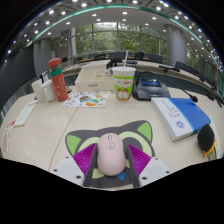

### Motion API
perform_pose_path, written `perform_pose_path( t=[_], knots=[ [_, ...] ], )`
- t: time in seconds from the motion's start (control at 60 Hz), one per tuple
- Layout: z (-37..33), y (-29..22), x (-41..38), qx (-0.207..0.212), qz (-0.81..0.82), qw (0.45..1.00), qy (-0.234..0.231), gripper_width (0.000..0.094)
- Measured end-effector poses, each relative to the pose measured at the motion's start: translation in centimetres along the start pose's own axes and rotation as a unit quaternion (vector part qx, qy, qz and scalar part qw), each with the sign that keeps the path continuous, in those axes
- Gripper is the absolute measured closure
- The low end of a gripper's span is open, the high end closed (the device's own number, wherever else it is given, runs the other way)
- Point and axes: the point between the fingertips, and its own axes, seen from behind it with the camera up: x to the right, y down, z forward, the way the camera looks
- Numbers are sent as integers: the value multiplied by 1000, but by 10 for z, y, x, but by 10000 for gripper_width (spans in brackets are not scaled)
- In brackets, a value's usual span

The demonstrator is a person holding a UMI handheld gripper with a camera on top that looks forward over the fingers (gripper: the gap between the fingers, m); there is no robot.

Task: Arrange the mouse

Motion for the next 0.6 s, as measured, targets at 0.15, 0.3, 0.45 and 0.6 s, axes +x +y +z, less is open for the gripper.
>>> perform_pose_path(
  t=[0.15,0.3,0.45,0.6],
  knots=[
    [-24,-5,2,-11,3,1000,16,89],
    [-81,-25,-1,5,4,999,44,80],
    [-159,-41,-15,30,2,997,68,81],
    [-247,-39,-40,53,1,995,84,80]
  ],
)
